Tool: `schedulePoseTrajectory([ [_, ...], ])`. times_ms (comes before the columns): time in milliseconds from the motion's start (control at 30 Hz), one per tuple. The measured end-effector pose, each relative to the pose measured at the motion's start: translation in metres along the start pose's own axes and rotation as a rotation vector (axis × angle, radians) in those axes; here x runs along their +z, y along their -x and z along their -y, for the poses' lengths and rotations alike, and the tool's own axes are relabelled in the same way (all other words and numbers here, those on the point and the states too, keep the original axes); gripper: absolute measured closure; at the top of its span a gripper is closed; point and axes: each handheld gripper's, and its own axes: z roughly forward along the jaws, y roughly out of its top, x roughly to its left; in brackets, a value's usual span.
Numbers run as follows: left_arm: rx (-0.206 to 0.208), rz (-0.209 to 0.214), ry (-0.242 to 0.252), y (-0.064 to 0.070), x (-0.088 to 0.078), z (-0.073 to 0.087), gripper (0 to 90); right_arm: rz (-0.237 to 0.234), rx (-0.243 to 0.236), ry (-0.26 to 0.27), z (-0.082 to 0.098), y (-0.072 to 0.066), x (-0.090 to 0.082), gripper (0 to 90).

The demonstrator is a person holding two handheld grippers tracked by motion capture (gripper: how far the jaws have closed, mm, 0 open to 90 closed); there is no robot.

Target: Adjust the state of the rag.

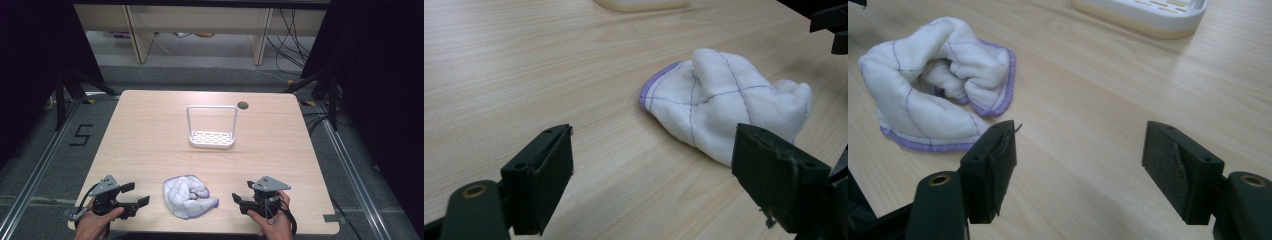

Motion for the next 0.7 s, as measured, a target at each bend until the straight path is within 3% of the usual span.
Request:
schedulePoseTrajectory([
  [200,0.001,-0.008,-0.003,0.000,0.000,0.000,16.2,-0.028,-0.018,0.014,-0.003,-0.005,0.001,31.9],
  [367,0.005,-0.006,0.000,-0.001,0.001,0.000,16.2,-0.054,-0.032,0.014,-0.009,-0.018,0.003,33.9],
  [400,0.008,-0.007,0.001,-0.001,0.001,-0.001,16.2,-0.079,-0.050,0.007,-0.012,-0.022,0.005,34.7],
  [467,0.014,-0.014,-0.002,-0.001,0.001,-0.001,16.2,-0.111,-0.026,0.010,-0.016,-0.028,0.007,34.6],
  [567,0.023,-0.020,-0.002,-0.002,0.001,-0.001,16.2,-0.136,-0.090,0.009,-0.023,-0.036,0.012,35.0],
  [700,0.030,-0.028,-0.003,-0.001,0.001,-0.001,16.2,-0.154,-0.116,0.014,-0.031,-0.046,0.015,36.5],
])
